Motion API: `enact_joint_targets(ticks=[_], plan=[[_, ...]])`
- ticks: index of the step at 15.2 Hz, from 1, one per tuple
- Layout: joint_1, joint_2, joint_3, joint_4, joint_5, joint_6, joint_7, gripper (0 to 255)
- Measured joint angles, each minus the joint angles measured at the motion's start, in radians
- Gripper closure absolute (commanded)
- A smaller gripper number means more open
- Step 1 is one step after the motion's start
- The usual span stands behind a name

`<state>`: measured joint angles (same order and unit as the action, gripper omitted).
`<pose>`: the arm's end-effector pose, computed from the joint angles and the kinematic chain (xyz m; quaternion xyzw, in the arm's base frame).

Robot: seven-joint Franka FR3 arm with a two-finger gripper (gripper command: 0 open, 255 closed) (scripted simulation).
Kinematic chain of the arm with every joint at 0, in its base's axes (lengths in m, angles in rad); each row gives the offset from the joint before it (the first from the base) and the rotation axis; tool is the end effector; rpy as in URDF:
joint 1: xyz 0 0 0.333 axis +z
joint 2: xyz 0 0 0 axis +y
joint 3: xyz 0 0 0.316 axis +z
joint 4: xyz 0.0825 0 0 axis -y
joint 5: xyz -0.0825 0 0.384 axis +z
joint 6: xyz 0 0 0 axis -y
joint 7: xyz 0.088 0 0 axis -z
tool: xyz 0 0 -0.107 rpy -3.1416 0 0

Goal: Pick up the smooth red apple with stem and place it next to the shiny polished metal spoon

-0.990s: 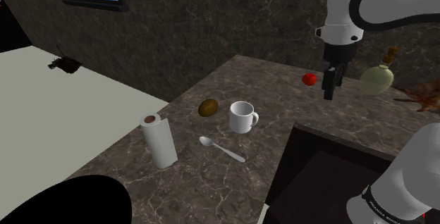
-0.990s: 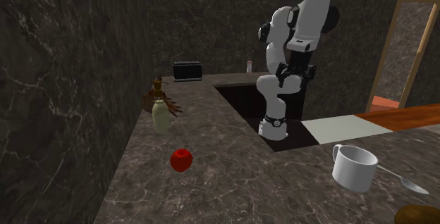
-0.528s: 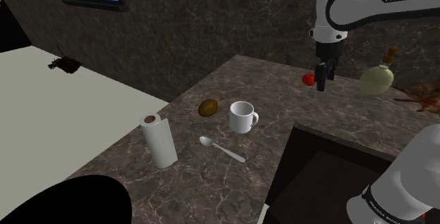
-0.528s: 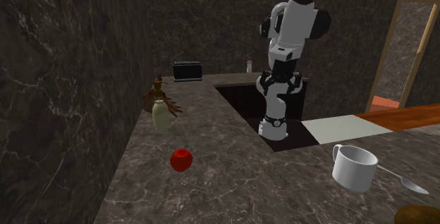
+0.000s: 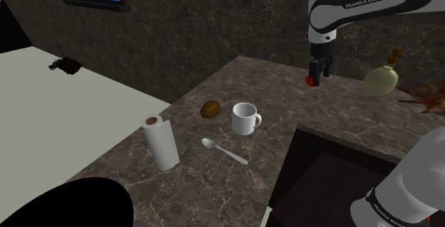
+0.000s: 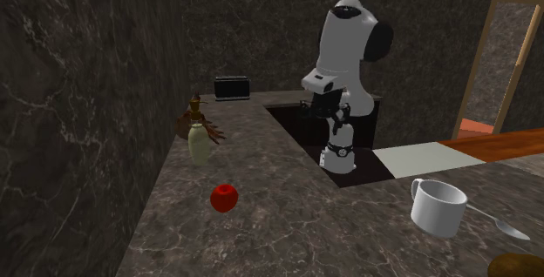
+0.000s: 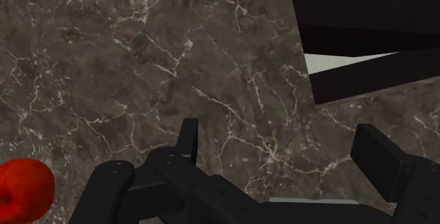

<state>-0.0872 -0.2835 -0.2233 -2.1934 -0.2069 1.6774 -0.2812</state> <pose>0.4143 -0.1597 0.4826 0.9904 0.0166 -0.1330 0.0332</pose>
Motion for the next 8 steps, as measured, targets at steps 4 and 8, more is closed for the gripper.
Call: enact_joint_targets(ticks=[4,8], plan=[[-0.03,0.152,-0.053,0.119,0.001,0.021,-0.065,0],[-0.059,0.299,-0.091,0.231,0.018,0.04,-0.116,0]])
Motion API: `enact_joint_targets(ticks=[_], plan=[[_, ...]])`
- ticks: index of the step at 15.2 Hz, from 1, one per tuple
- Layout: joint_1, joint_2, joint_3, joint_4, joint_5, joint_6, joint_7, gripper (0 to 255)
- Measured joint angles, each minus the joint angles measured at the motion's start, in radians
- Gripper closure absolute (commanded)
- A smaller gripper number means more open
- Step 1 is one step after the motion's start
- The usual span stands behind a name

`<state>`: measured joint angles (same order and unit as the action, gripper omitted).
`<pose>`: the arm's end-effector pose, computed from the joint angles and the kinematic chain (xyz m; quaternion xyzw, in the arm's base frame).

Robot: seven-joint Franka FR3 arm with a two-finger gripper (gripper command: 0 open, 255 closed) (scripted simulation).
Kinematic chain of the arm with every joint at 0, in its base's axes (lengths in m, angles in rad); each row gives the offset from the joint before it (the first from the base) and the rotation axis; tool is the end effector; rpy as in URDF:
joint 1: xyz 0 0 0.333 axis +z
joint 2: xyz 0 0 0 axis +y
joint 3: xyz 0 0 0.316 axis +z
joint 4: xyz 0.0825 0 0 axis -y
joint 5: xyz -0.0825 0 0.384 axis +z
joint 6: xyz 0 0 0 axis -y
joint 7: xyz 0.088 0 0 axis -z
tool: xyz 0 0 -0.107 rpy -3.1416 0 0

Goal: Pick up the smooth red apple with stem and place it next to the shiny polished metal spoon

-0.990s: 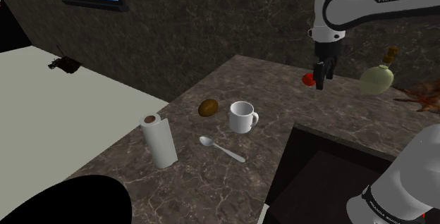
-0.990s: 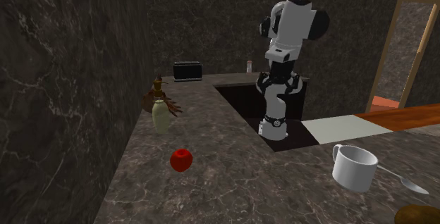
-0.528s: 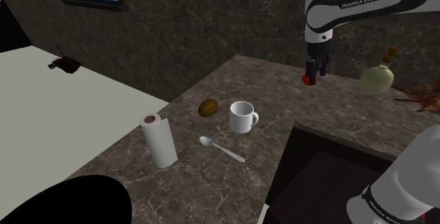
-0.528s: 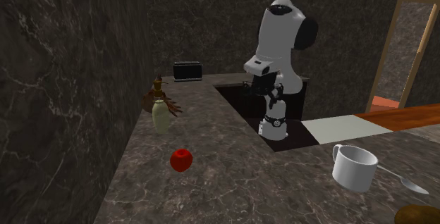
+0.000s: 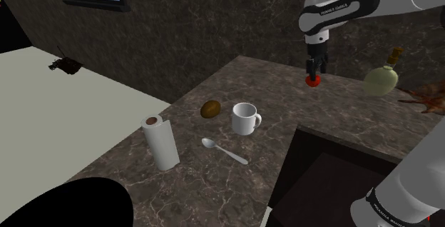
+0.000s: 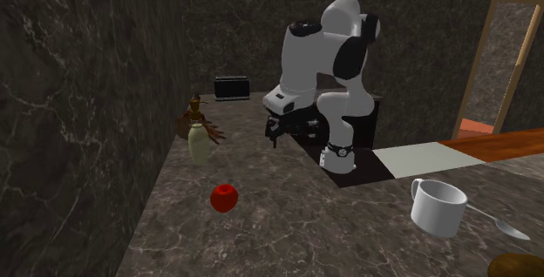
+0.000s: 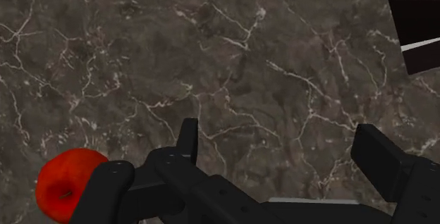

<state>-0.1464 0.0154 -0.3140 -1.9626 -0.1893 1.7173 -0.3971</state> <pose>0.4679 -0.2509 0.4473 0.9872 -0.0057 -0.1562 0.0312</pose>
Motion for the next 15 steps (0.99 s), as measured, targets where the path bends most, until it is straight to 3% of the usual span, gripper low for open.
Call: enact_joint_targets(ticks=[8,13,15], plan=[[-0.089,0.325,-0.047,0.318,0.067,-0.029,-0.108,0],[-0.176,0.558,-0.056,0.591,0.118,-0.092,-0.167,0],[-0.222,0.678,-0.053,0.764,0.141,-0.151,-0.188,0]])
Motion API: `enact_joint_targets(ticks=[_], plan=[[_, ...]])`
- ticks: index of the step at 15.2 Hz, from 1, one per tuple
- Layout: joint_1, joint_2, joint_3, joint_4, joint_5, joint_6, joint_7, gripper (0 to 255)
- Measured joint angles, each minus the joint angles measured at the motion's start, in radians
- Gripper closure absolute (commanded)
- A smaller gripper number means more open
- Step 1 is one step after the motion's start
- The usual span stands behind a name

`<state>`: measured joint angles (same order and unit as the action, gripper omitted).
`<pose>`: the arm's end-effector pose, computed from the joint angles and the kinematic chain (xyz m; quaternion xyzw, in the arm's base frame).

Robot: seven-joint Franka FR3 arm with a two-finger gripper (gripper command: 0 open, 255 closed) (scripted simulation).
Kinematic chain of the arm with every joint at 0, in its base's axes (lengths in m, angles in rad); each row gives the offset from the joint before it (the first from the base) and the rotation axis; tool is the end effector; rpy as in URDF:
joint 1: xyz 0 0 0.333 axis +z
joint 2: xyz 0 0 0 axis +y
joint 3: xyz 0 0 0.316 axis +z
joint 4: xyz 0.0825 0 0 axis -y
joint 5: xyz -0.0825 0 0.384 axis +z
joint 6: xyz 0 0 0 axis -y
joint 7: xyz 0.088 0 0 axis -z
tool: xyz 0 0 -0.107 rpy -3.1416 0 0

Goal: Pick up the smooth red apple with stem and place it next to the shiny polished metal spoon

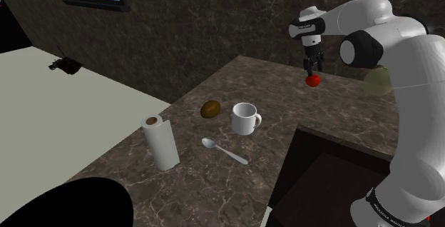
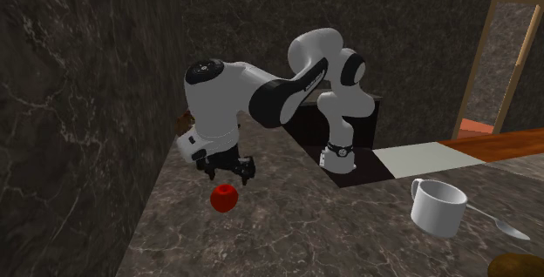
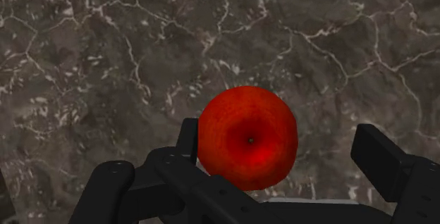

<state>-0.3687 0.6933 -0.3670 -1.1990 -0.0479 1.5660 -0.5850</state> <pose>0.5605 -0.4259 0.3746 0.9786 -0.0483 -0.1982 0.0276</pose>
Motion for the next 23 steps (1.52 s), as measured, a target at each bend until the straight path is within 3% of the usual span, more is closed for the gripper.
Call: enact_joint_targets(ticks=[3,8,14,15,23], plan=[[-0.016,0.029,-0.001,0.015,0.004,0.011,-0.008,0],[-0.012,0.015,-0.002,-0.073,0.0,0.084,-0.003,0],[-0.012,0.011,-0.003,-0.088,-0.001,0.096,-0.004,0],[-0.012,0.011,-0.003,-0.088,-0.001,0.096,-0.004,255],[-0.012,0.01,-0.003,-0.088,-0.001,0.094,-0.005,255]])
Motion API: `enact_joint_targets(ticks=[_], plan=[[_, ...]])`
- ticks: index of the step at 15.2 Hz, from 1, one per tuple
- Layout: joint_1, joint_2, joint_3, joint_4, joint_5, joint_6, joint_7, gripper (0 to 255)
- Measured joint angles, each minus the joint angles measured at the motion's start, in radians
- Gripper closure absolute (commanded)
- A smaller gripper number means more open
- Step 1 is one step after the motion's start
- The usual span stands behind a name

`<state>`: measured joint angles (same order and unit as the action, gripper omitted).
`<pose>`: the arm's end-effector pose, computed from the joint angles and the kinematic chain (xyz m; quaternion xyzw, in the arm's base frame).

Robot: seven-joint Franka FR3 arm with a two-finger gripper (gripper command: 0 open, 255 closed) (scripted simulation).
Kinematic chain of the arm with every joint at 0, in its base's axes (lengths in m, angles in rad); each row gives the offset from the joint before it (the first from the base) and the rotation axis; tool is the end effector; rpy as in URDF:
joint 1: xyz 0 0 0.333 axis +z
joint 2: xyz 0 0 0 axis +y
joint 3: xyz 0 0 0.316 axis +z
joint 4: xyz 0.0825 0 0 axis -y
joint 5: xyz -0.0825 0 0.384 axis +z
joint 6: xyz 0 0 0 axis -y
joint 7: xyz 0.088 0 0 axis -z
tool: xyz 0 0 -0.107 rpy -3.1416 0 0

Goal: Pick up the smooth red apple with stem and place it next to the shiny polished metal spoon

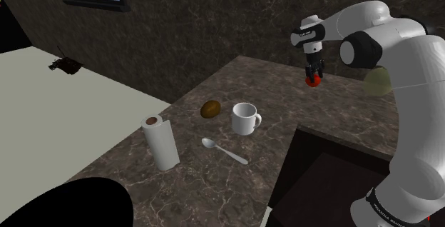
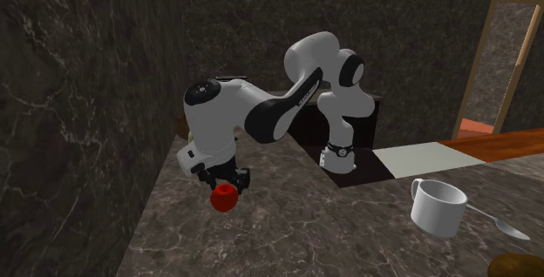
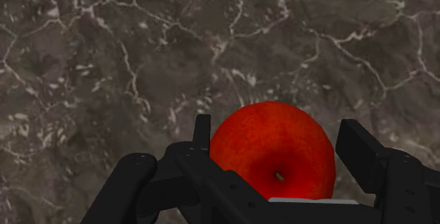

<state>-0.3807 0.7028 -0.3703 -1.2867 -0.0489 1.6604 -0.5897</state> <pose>0.5471 -0.4378 0.3356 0.9780 -0.0502 -0.2008 0.0271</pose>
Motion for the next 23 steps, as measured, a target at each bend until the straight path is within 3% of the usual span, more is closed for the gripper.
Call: enact_joint_targets(ticks=[8,23], plan=[[0.0,-0.015,-0.004,0.039,-0.004,-0.052,-0.008,255],[-0.015,-0.03,-0.013,0.217,-0.01,-0.239,-0.043,255]])
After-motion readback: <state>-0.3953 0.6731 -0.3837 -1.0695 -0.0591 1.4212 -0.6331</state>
